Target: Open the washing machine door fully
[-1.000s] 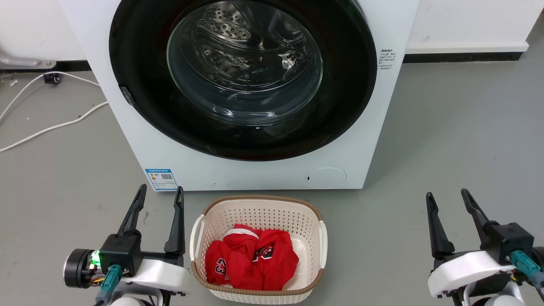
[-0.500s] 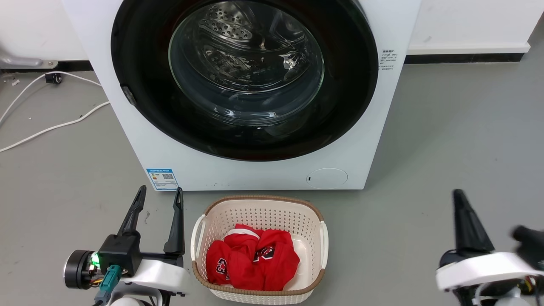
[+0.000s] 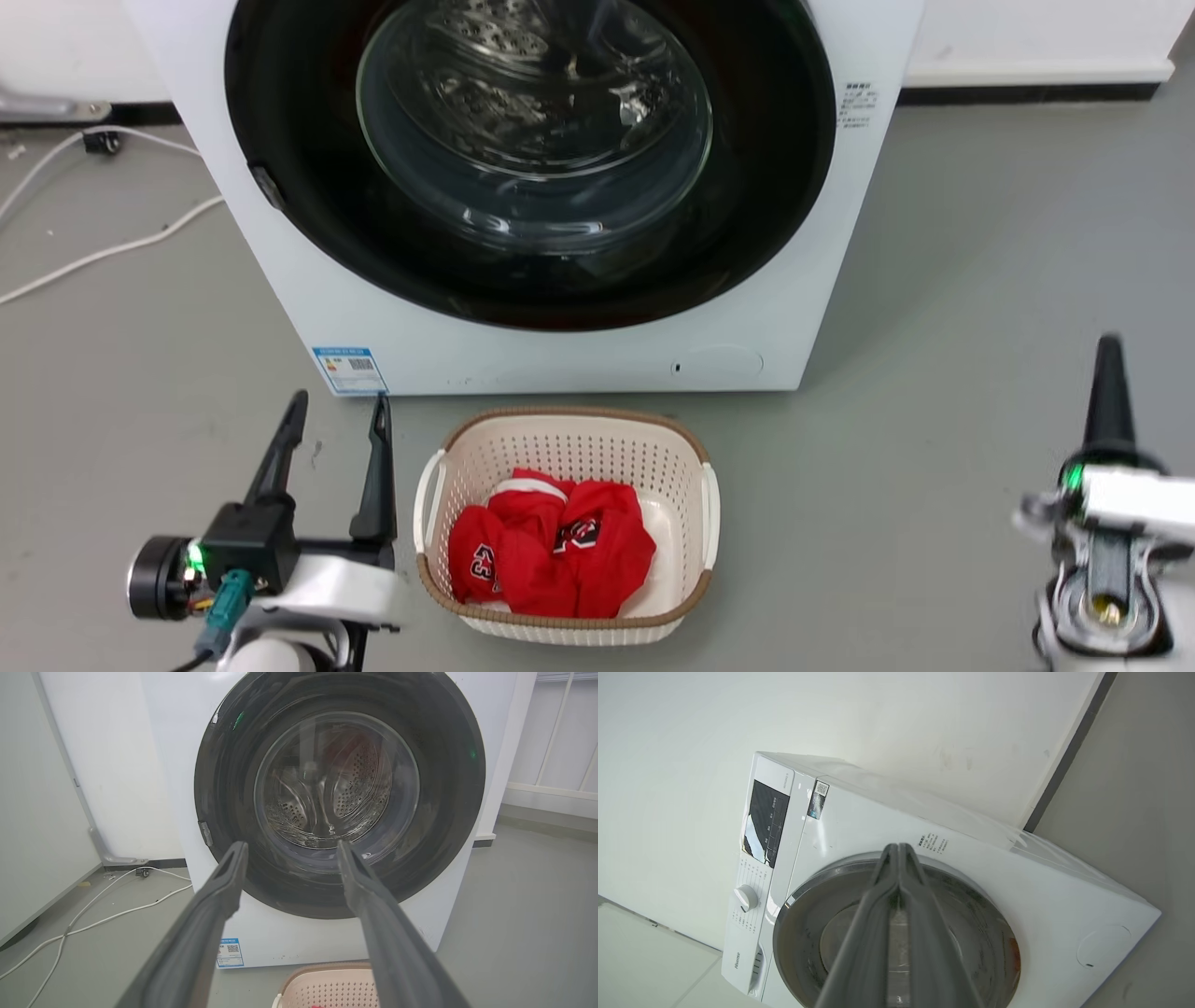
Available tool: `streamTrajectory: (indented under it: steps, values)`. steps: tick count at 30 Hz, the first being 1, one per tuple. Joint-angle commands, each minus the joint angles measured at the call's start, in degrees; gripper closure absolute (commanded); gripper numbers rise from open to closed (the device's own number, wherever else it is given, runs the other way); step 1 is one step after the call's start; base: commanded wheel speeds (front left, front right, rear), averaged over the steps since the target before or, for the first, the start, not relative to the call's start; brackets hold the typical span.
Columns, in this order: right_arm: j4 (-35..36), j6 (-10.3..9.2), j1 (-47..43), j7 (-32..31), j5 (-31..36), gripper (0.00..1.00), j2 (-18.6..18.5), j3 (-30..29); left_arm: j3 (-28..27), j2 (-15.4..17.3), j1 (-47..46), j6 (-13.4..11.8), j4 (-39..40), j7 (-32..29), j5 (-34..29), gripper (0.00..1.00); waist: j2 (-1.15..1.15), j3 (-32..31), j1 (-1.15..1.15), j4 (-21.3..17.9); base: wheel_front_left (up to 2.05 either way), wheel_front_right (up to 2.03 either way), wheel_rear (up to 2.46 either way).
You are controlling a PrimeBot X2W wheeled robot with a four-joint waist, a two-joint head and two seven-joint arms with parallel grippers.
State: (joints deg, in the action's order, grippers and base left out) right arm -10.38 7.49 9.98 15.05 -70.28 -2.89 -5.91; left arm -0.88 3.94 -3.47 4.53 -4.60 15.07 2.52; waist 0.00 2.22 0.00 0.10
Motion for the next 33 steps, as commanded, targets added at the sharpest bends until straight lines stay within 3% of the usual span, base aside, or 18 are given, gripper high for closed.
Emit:
streamTrajectory:
  steps: [1,7,16,23,33]
  values:
    - [-0.5,0.0,2.2,0.1,-1.0,1.0,0.0,-0.4,-0.2,-0.1,-1.2,0.1,0.5,0.2,-0.2,0.0,0.0,1.2,0.0,0.0,0.0,0.0,0.0]
    - [-3.7,0.0,12.9,-3.1,-6.0,1.0,-0.8,-3.2,-0.6,-0.2,-3.7,0.2,2.3,0.2,0.1,0.0,0.0,5.7,0.0,0.2,0.0,0.0,0.0]
    - [-15.4,0.01,35.9,-14.4,-8.6,1.0,-6.6,-4.3,-0.9,-0.5,-8.3,0.5,4.3,0.1,0.0,0.0,0.0,13.1,0.0,0.2,0.0,0.0,0.0]
    - [-30.3,0.0,54.9,-26.5,-3.6,1.0,-9.9,0.9,-1.1,-0.5,-11.3,0.9,5.3,0.2,-0.3,0.0,0.0,17.4,0.0,0.2,0.0,0.0,0.0]
    - [-46.2,0.0,72.5,-37.3,5.2,1.0,-7.4,6.7,-1.4,-0.3,-14.0,1.5,6.2,0.2,-0.6,0.0,0.0,21.9,0.0,0.5,0.0,0.0,0.0]
